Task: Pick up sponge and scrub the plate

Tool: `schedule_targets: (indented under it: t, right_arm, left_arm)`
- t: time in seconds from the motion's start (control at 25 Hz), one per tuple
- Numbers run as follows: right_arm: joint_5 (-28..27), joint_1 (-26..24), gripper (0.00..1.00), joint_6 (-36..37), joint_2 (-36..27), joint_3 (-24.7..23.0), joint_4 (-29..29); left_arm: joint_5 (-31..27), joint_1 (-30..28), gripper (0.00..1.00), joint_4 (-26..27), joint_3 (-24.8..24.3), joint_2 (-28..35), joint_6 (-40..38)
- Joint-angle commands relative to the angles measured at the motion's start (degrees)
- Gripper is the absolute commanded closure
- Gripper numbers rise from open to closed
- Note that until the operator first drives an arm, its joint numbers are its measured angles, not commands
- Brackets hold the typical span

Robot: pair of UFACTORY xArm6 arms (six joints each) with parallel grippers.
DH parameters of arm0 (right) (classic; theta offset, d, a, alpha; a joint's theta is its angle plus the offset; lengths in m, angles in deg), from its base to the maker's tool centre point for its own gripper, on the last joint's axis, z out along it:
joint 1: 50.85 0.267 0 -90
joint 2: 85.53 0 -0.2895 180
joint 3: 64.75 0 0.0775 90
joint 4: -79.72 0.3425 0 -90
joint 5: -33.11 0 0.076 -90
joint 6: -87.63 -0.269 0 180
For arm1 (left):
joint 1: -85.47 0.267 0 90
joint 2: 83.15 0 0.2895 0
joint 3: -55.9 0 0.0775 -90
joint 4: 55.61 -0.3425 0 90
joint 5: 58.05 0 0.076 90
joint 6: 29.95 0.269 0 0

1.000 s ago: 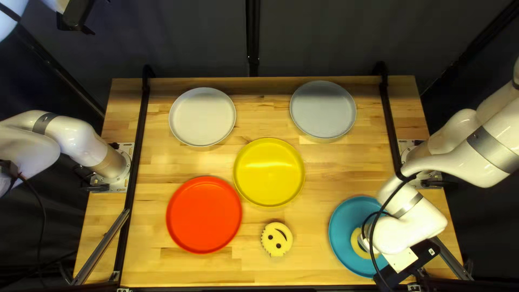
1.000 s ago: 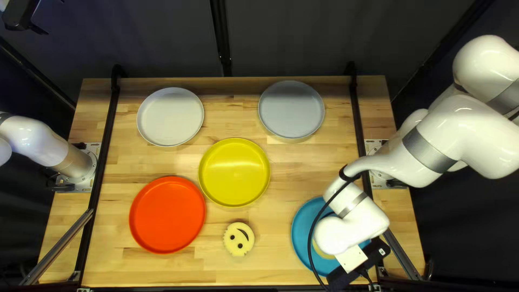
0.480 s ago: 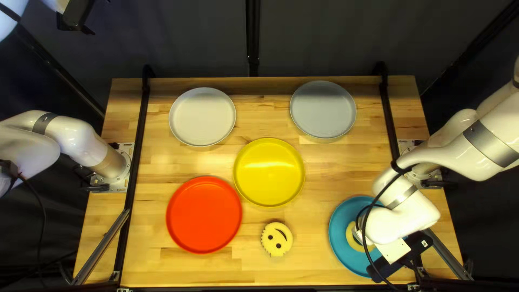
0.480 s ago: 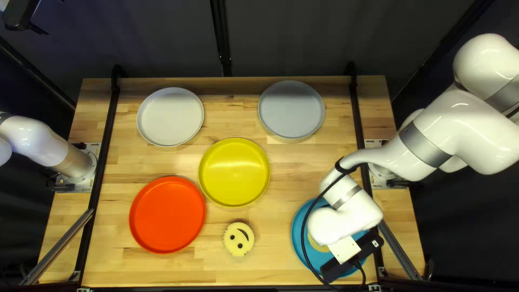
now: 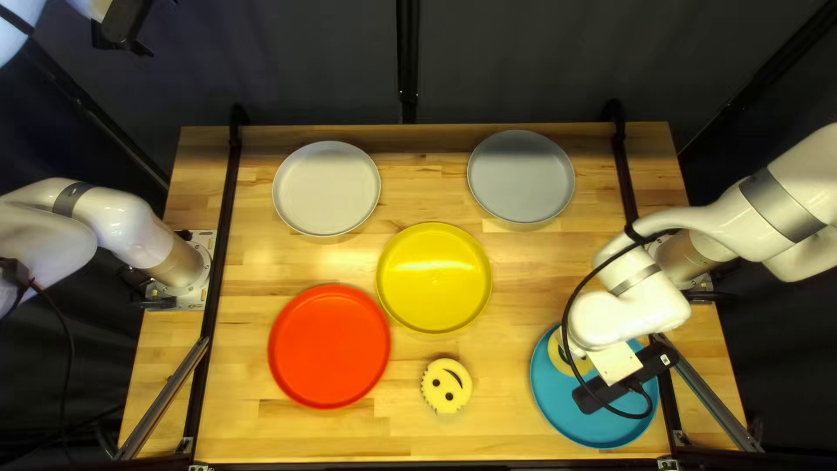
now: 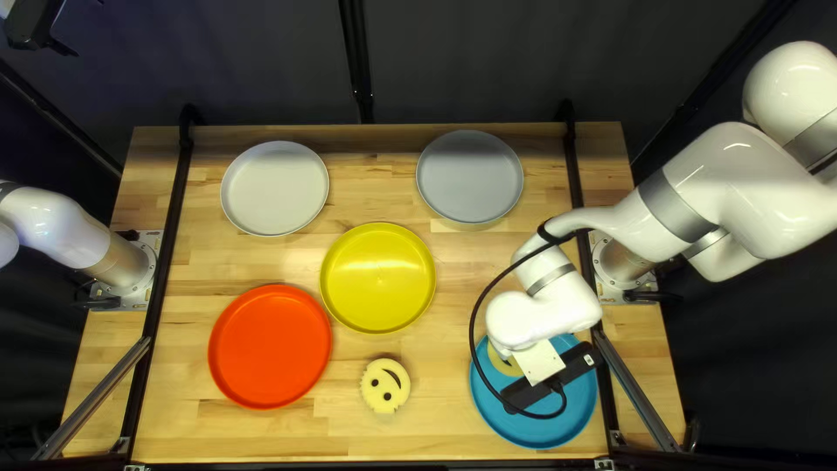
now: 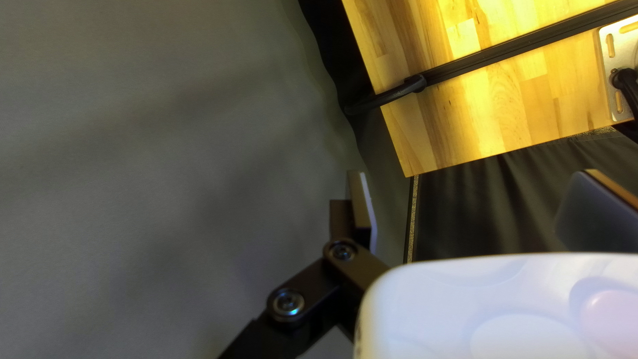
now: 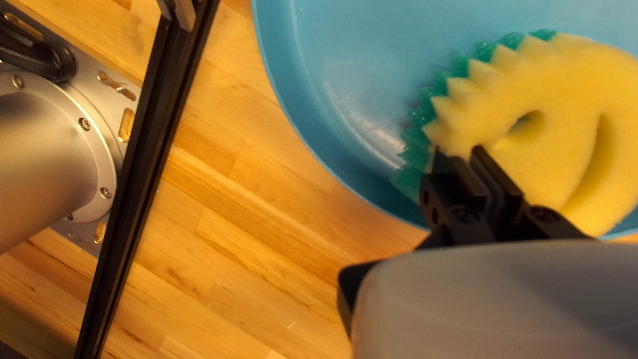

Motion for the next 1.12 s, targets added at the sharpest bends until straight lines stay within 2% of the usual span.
schedule_targets:
  t: [0.04,0.36,0.6,0.88,1.12]
  right_arm:
    - [-1.6,3.3,1.00,0.2,2.4,3.0,0.2]
    - [-4.7,7.2,1.00,6.3,6.3,7.3,0.9]
    - [-4.8,7.5,1.00,9.2,7.1,8.1,0.0]
    - [-4.1,4.8,1.00,9.0,3.0,4.2,-0.3]
    - [-1.2,-0.4,1.00,6.9,-3.1,-2.6,1.7]
  left_arm:
    - [0.0,0.0,0.00,0.0,0.0,0.0,0.0]
    - [0.0,0.0,0.00,0.0,0.0,0.0,0.0]
    - [0.0,0.0,0.00,0.0,0.0,0.0,0.0]
    - [0.0,0.0,0.00,0.0,0.0,0.0,0.0]
    - [0.0,0.0,0.00,0.0,0.0,0.0,0.0]
